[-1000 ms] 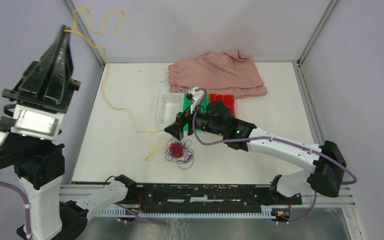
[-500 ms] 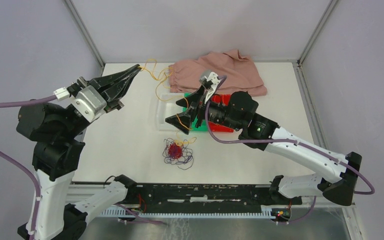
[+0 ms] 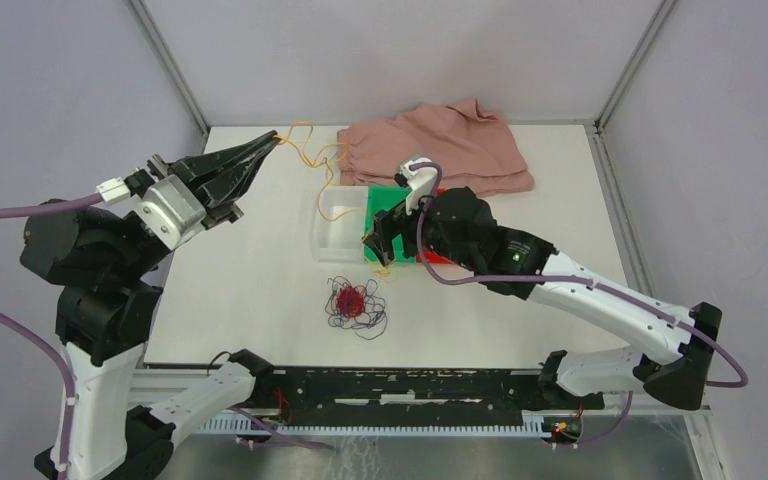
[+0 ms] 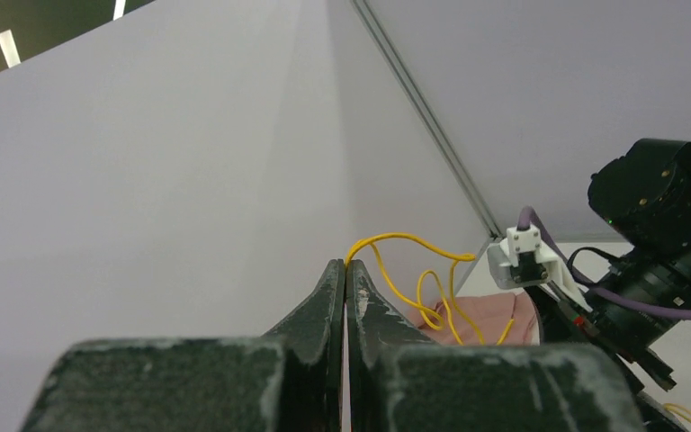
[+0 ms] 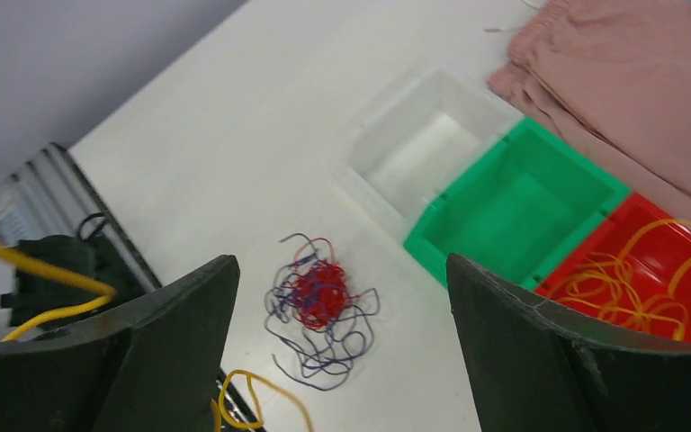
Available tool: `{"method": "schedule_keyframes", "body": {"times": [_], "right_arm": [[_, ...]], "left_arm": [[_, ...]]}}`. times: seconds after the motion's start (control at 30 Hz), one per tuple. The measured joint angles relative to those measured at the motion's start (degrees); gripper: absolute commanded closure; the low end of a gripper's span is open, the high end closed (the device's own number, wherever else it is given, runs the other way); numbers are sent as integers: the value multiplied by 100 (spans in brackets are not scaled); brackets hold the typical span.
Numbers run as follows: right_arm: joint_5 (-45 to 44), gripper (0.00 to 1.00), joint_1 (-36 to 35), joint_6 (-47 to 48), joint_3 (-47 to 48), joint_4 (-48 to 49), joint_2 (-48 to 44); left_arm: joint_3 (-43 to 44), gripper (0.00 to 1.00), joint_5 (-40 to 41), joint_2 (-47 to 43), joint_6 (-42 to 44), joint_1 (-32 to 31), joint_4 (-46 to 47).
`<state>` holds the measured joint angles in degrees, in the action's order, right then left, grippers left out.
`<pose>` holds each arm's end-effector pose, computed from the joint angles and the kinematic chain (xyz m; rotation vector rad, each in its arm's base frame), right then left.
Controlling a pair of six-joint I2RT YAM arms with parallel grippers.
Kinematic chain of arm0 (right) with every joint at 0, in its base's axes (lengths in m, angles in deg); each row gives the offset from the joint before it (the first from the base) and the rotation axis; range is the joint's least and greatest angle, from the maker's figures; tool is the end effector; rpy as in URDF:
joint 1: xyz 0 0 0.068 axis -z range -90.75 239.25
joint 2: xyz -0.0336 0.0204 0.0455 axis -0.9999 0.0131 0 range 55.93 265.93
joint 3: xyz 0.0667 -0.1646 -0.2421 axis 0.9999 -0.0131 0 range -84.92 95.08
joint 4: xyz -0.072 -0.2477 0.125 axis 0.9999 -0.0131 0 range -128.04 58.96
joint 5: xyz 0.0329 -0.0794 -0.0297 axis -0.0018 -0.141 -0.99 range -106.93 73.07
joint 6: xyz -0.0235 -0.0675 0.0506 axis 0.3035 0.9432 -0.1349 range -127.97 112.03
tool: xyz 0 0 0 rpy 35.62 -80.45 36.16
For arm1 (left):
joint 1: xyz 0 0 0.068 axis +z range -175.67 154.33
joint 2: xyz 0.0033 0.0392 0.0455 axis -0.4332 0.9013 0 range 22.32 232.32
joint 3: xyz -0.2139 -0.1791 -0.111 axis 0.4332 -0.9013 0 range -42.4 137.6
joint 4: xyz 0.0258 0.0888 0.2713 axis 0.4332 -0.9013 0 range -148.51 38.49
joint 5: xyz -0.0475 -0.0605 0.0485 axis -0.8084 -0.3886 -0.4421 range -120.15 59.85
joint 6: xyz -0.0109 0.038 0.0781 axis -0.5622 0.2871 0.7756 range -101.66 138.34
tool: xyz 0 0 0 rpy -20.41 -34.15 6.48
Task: Untangle the cables
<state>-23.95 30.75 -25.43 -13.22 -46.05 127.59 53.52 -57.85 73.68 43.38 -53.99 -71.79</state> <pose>0.1888 0.2896 0.4121 -0.5844 1.8176 0.8089 0.0877 -0.0882 0.6339 0.8889 0.8125 -0.3270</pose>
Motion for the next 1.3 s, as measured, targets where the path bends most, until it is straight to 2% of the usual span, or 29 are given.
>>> {"method": "schedule_keyframes", "body": {"times": [0.17,0.4,0.63,0.73,0.87,1.03,1.17,1.3], "right_arm": [[-1003,7,61,111,363,-850,387],[-1912,7,227,149,575,-1602,581],[-2413,7,396,46,669,-1591,479],[-2315,9,476,-219,490,-1198,238],[-2081,10,715,-964,380,-850,-72],[-1346,7,837,-1222,-76,68,-304],[238,6,835,-1058,-745,1263,-457],[1908,7,835,-909,-852,2103,-343]], "left_arm": [[149,97,-92,2,50,0,15],[46,97,-105,-52,192,0,9],[-352,97,-197,-260,319,0,-114],[-599,97,-273,-367,319,0,-190],[-828,97,-361,-461,315,0,-402],[-1067,97,-422,-584,317,0,-588],[-1187,97,-442,-647,315,0,-678],[-1204,97,-444,-647,317,0,-710]]}}
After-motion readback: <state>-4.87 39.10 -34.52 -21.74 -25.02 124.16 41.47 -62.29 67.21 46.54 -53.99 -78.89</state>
